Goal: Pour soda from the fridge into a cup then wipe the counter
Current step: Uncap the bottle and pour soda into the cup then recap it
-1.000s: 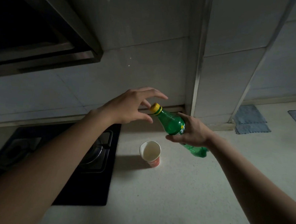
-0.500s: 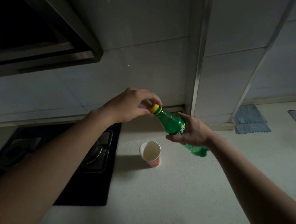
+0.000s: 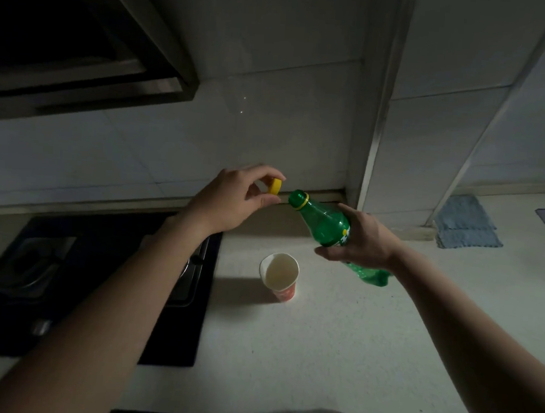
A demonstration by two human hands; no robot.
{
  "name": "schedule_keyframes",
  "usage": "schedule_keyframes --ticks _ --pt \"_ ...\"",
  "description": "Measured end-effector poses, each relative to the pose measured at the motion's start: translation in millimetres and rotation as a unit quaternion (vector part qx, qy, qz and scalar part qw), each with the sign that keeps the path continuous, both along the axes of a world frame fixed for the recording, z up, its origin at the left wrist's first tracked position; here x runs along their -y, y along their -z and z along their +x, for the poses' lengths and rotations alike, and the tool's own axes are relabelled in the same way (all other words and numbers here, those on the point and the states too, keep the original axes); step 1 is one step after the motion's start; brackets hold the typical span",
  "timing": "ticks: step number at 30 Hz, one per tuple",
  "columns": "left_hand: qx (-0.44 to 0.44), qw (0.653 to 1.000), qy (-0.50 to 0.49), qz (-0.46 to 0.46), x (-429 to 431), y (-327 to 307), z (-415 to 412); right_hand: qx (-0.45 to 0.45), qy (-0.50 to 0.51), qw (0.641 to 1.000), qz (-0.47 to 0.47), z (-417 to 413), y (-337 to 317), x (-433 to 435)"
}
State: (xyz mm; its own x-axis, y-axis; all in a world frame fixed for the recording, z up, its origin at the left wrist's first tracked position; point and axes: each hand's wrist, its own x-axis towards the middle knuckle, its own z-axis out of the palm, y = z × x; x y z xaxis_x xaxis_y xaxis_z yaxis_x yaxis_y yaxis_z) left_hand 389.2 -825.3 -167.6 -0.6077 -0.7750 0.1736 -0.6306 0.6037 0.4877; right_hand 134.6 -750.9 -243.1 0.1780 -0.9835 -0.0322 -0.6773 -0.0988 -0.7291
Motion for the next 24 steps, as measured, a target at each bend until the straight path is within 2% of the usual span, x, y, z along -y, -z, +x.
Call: schedule_keyframes --ticks 4,13,24 --pt "-0.016 0.997 -0.075 0.029 -5.3 33.0 16.7 -0.038 0.001 0.999 -0.004 1.8 10.0 1.3" --pt "-0.06 0.987 -0.14 0.042 -25.1 88.9 45.2 -0.113 0.01 0.993 0.006 10.0 33.2 -2.8" --pt "-0.063 0.985 -0.151 0.053 -40.4 120.3 62.3 -0.222 -0.026 0.975 -0.007 -1.9 35.9 -6.0"
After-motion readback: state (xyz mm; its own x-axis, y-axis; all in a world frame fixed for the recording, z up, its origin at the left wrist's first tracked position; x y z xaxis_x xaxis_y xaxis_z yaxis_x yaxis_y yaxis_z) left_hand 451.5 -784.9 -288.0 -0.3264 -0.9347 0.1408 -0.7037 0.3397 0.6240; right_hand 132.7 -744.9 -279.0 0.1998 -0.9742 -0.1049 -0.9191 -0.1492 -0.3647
